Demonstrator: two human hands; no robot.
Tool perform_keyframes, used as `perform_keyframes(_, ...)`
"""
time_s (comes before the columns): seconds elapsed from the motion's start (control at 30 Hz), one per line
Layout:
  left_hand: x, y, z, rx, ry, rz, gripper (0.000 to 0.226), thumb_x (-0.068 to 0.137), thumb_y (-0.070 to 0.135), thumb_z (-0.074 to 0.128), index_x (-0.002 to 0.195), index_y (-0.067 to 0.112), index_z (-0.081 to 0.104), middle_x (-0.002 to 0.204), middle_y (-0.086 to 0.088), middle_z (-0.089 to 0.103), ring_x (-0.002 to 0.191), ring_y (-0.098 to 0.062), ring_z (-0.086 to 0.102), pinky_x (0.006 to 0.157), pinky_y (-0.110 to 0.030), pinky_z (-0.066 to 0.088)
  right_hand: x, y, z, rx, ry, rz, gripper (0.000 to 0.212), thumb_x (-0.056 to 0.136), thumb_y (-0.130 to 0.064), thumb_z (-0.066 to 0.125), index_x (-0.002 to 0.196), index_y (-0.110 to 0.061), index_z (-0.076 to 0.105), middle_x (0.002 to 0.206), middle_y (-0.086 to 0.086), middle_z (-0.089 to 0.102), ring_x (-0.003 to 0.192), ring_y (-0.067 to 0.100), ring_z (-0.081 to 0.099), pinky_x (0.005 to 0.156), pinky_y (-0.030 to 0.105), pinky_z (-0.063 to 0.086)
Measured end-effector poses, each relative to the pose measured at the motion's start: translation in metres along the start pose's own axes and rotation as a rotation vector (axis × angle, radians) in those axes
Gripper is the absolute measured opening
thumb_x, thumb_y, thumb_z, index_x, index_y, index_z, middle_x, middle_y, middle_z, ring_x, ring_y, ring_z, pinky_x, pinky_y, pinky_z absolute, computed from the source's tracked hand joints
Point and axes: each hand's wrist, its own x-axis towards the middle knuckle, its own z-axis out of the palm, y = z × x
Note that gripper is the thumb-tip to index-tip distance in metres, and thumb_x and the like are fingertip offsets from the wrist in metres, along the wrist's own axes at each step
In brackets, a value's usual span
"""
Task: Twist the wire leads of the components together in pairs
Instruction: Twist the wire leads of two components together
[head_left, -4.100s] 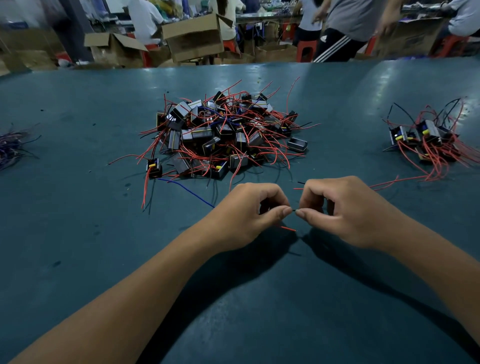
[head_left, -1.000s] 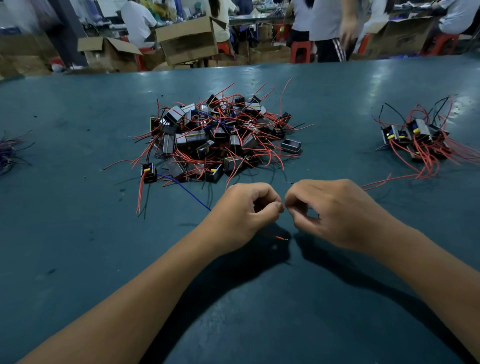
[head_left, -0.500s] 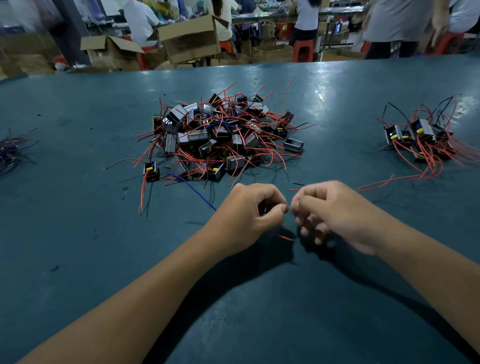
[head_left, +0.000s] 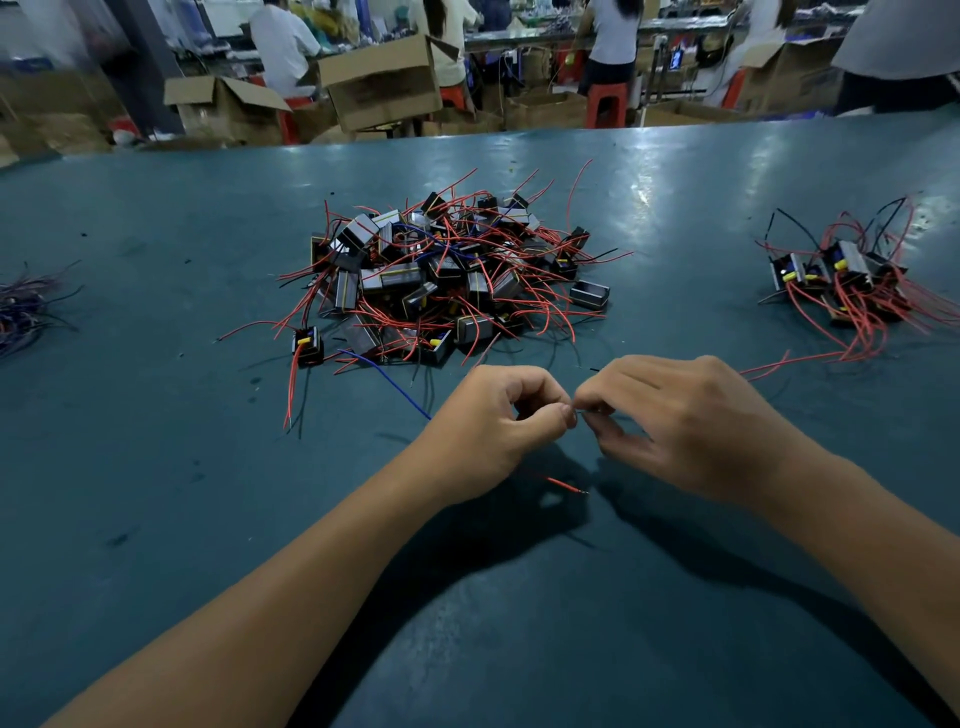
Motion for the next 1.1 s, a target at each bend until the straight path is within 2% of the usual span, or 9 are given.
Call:
perform_keyframes(0.1,0.0,0.001,-0.001,0.001,-0.001,0.002,0.015,0.094,0.007,0.065,0.08,0.011,0.069,0.069,-0.002,0.061,0.064,-0.004,0.047,0.062,-0.018,0.038,0.001,0.0,0.0,-0.043,0.001,0.002,0.024,0.094,-0.017,0.049,0.081,-0.01,0.069,0.068,-0.001,0.059,0.057,0.02,0.056,0.041,0.03,0.035)
perform_keyframes(0.27,0.001,0.002,0.001,0.02,0.008,0.029,0.016,0.093,0.006,0.066,0.079,0.014,0.069,0.075,-0.015,0.066,0.066,-0.007,0.049,0.064,-0.021,0.04,-0.002,-0.005,0.005,0.212,-0.043,0.266,0.01,0.086,-0.019,0.057,0.081,-0.015,0.065,0.065,-0.004,0.062,0.054,0.019,0.056,0.05,0.037,0.047)
perform_keyframes(0.33,0.0,0.001,0.002,0.05,0.01,0.037,0.016,0.092,0.006,0.066,0.079,0.016,0.068,0.073,-0.012,0.066,0.064,-0.009,0.05,0.064,-0.025,0.042,0.0,-0.009,0.009,0.484,-0.092,0.549,0.011,0.086,-0.015,0.062,0.076,-0.019,0.063,0.058,-0.003,0.061,0.049,0.014,0.054,0.049,0.03,0.045)
perform_keyframes(0.47,-0.004,0.0,0.004,0.256,0.038,0.136,0.011,0.089,0.014,0.066,0.078,0.019,0.067,0.07,0.007,0.062,0.068,-0.01,0.052,0.077,-0.021,0.037,0.008,-0.01,0.011,1.41,-0.318,1.263,0.019,0.09,-0.009,0.05,0.073,-0.012,0.057,0.055,-0.003,0.047,0.041,0.007,0.043,0.035,0.018,0.032)
perform_keyframes(0.57,-0.002,0.001,0.007,0.408,0.063,0.228,0.008,0.086,0.019,0.063,0.079,0.017,0.066,0.07,0.016,0.055,0.071,-0.006,0.048,0.083,-0.023,0.031,0.007,-0.006,0.008,1.653,-0.397,1.398,0.016,0.087,-0.011,0.048,0.073,-0.014,0.055,0.056,-0.006,0.044,0.041,0.005,0.039,0.031,0.015,0.028)
perform_keyframes(0.63,-0.002,0.001,0.006,0.382,0.062,0.2,0.009,0.086,0.02,0.061,0.08,0.018,0.066,0.071,0.014,0.057,0.073,-0.007,0.05,0.083,-0.019,0.03,0.006,-0.005,0.007,1.495,-0.36,1.309,0.018,0.089,-0.011,0.051,0.073,-0.013,0.059,0.058,-0.002,0.051,0.043,0.008,0.047,0.034,0.018,0.033)
perform_keyframes(0.8,-0.002,0.0,0.002,0.277,0.066,0.111,0.01,0.086,0.027,0.059,0.078,0.025,0.064,0.076,0.01,0.066,0.077,-0.009,0.058,0.086,-0.015,0.031,-0.004,0.003,0.009,0.334,-0.033,0.576,0.003,0.087,-0.019,0.062,0.084,-0.02,0.061,0.069,-0.009,0.063,0.061,0.011,0.058,0.062,0.031,0.05)
perform_keyframes(0.93,-0.002,-0.002,0.0,0.148,0.069,0.099,0.012,0.09,0.016,0.063,0.079,0.015,0.067,0.067,0.01,0.061,0.067,-0.014,0.057,0.072,-0.026,0.044,-0.005,0.0,0.003,0.129,-0.055,0.151,0.014,0.088,-0.023,0.057,0.093,-0.014,0.066,0.081,-0.005,0.064,0.068,0.019,0.062,0.054,0.039,0.052)
perform_keyframes(1.1,0.0,-0.003,-0.001,0.068,0.051,0.084,0.012,0.093,0.009,0.065,0.081,0.008,0.068,0.069,-0.004,0.062,0.066,-0.021,0.053,0.065,-0.028,0.043,0.0,-0.002,0.001,0.003,0.004,0.019,0.016,0.092,-0.015,0.055,0.084,-0.01,0.068,0.074,-0.001,0.06,0.061,0.021,0.059,0.041,0.039,0.044)
